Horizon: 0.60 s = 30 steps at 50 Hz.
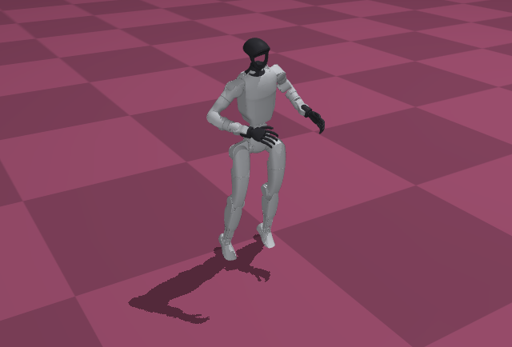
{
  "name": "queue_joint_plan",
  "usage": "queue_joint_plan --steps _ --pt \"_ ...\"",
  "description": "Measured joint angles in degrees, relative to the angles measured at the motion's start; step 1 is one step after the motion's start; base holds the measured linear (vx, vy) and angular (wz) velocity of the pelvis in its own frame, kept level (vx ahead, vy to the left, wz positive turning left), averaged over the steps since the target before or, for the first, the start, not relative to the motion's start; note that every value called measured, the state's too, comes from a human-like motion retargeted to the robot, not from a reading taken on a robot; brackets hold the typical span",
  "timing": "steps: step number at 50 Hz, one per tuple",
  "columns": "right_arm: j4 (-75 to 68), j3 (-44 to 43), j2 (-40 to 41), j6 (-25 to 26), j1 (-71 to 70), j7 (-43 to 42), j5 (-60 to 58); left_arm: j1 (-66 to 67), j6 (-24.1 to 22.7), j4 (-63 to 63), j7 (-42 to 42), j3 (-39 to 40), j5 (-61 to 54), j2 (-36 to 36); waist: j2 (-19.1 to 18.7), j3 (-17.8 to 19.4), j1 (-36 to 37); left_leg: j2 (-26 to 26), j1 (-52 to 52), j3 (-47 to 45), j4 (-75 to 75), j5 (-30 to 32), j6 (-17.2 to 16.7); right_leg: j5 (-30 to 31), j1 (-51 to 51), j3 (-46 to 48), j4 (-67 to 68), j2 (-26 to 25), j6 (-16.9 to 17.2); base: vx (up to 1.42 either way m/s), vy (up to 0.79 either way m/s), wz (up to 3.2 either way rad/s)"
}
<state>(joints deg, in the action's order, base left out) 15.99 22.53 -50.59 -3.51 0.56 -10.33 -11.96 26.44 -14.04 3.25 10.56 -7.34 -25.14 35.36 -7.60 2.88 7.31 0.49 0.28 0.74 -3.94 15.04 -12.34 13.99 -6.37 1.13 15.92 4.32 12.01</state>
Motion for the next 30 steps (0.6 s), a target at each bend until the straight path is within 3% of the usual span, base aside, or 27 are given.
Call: queue_joint_plan --steps 3,5,7,9,10,12,15,18,20,23,25,28,30 --pt "-4.1 -1.8 3.9 -0.3 5.7 2.0 6.3 -1.5 1.5 5.0 -0.3 0.7 -1.6 1.5 7.7 0.1 -1.3 3.1 -1.1 -1.7 -4.7 -3.4 1.2 -0.6 0.9 -9.8 -4.3 -3.0 2.7 0.07 0.76 0.26" --pt "-6.6 -2.8 7.5 -0.6 8.8 4.4 12.0 -3.0 1.8 7.7 -1.5 1.6 -2.3 3.1 12.6 0.4 -2.6 7.5 -1.6 -2.1 -8.6 -9.7 1.1 0.5 1.9 -13.6 -5.8 -6.2 3.0 0.11 0.66 0.30" --pt "-8.2 -3.8 10.2 -1.1 10.9 6.5 16.6 -4.9 1.6 10.2 -1.2 2.4 -2.3 3.9 17.4 0.2 -3.8 9.8 -3.0 -5.8 -10.3 -16.6 3.6 -9.9 0.0 -11.4 -0.8 -2.4 2.1 0.01 1.06 0.14" --pt "-9.8 -4.7 12.8 -1.8 11.8 7.0 20.2 -9.1 2.4 14.0 0.6 3.3 -0.4 4.2 19.8 1.2 -4.8 14.0 -4.9 -5.9 -12.6 -20.9 5.1 -29.6 -4.9 -7.0 12.6 1.0 -3.9 -0.09 1.05 0.06" --pt "-11.0 -5.1 14.2 -2.1 11.9 6.9 21.8 -11.7 3.4 16.2 1.7 3.9 1.4 4.0 19.9 2.4 -5.1 16.6 -6.1 -3.9 -14.5 -22.3 5.6 -38.5 -7.9 -6.2 20.9 1.7 -7.8 -0.17 1.00 -0.02" --pt "-17.4 -4.8 17.2 -1.8 10.3 3.1 21.8 -17.9 6.2 20.2 3.7 6.4 4.5 0.3 18.9 6.5 -5.5 16.8 -12.0 5.9 -26.3 -29.5 8.2 -45.9 -16.8 -8.8 40.8 2.5 -11.1 -0.23 1.08 0.15" --pt "-31.8 -2.4 21.1 0.1 4.0 -8.5 14.7 -25.1 6.8 19.8 5.9 7.8 3.0 -9.6 14.6 12.7 -8.9 11.5 -22.9 16.3 -49.7 -44.9 9.5 -47.0 -23.9 -9.9 57.4 6.6 -9.1 -0.20 1.19 0.92" --pt "-37.6 1.3 22.1 1.3 -5.2 -12.5 14.6 -30.9 2.9 11.5 6.1 -2.1 0.0 -11.8 10.5 15.3 -10.3 6.1 -31.7 15.5 -63.2 -49.9 9.6 -47.6 -23.9 -11.2 54.3 11.5 -10.4 -0.05 1.17 0.61" --pt "-33.4 2.1 20.9 0.7 -9.8 -10.6 15.7 -31.8 0.9 3.3 5.4 -6.9 0.2 -8.8 8.7 14.7 -9.5 3.2 -32.5 12.6 -62.7 -49.9 10.6 -43.8 -21.9 -13.0 45.3 14.4 -11.1 0.13 1.21 -0.29" --pt "-17.4 2.7 14.7 -0.5 -11.2 -5.2 12.7 -23.8 -1.9 -8.3 3.4 -4.9 -2.0 -5.6 4.9 12.5 -7.6 0.3 -23.4 6.0 -46.8 -43.4 12.8 -23.5 -14.9 -11.3 25.5 19.0 -12.3 0.29 1.26 -0.76" --pt "-7.4 2.7 9.3 -1.1 -9.3 -3.2 11.3 -16.2 -3.6 -12.2 2.9 -3.7 -2.5 -5.2 1.1 9.7 -5.7 -1.3 -14.6 2.9 -30.0 -31.7 10.9 -8.2 -9.4 -8.7 12.5 18.4 -10.4 0.34 1.23 -0.83" --pt "-0.6 1.7 4.4 -1.9 -4.5 -1.3 12.8 -5.6 -4.1 -13.1 1.4 -2.4 0.6 -3.2 -4.4 3.1 -2.2 -1.7 -4.7 4.3 -5.5 -3.9 1.1 -3.2 -5.2 -13.9 4.4 6.8 -4.4 0.24 1.13 -0.74" --pt "-1.0 0.8 2.8 -2.2 -2.4 0.1 13.3 -1.0 -3.5 -11.6 -0.5 -1.2 1.1 -1.7 -4.8 0.6 -0.4 -4.7 -1.3 4.9 3.3 6.7 -2.7 -4.6 -5.3 -10.4 6.6 4.5 -1.8 0.12 1.20 -0.50"
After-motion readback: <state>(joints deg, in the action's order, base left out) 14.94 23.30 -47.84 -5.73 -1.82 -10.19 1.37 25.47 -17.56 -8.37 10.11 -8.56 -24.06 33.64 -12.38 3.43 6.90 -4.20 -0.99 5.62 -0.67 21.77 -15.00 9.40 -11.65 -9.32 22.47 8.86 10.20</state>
